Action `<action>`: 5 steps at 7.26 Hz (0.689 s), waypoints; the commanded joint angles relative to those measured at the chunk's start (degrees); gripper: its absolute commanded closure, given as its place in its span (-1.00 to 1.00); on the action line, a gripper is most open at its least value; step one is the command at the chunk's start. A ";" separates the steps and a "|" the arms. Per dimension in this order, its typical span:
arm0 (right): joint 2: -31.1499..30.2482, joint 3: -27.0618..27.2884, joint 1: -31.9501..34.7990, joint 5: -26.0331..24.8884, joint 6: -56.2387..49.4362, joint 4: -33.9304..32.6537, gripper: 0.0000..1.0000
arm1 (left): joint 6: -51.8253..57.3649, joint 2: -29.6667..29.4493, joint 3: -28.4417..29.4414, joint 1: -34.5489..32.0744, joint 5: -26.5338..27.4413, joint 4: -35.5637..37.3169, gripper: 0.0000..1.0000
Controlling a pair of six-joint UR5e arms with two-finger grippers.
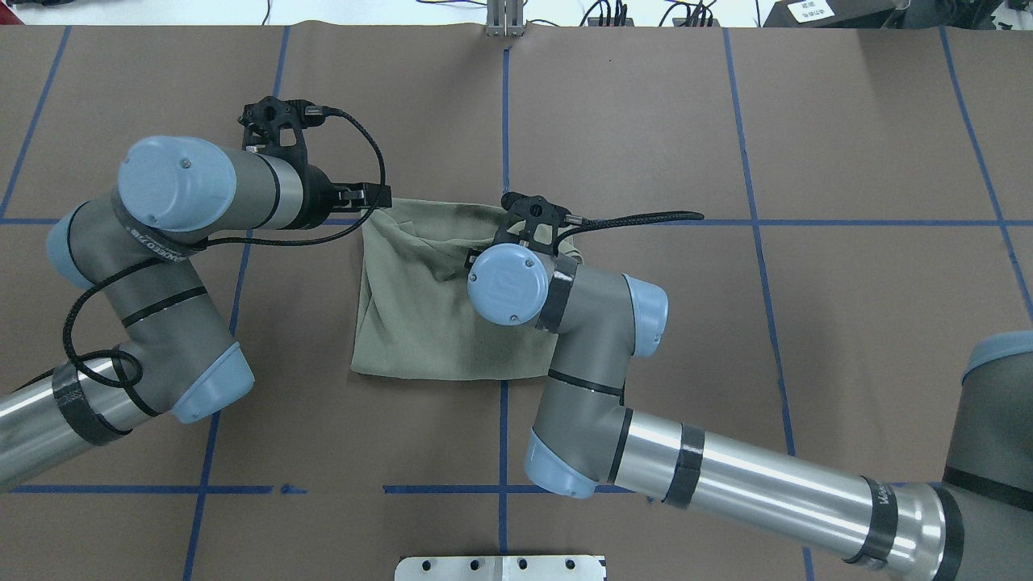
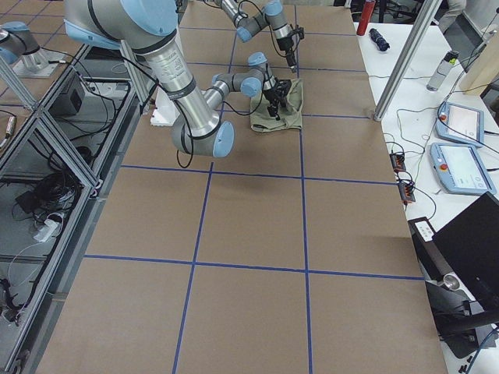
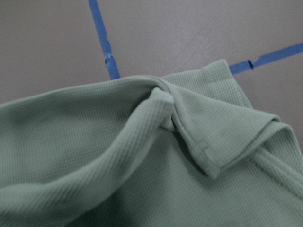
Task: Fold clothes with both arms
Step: 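Lay the edge down near the far edge and open both grippers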
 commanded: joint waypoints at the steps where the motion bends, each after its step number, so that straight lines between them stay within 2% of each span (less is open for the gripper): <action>1: 3.12 -7.28 5.32 0.42 -3.69 0.01 -1.00 | -0.11 0.00 -0.45 0.00 0.00 0.08 -1.00; 3: 3.13 -10.10 12.08 2.52 -10.28 0.19 -1.00 | -0.02 0.53 -1.07 0.00 0.00 0.08 -1.00; 5: 5.74 -10.03 13.78 7.00 -10.14 1.15 -1.00 | -0.02 0.53 -1.07 0.17 0.00 0.08 -1.00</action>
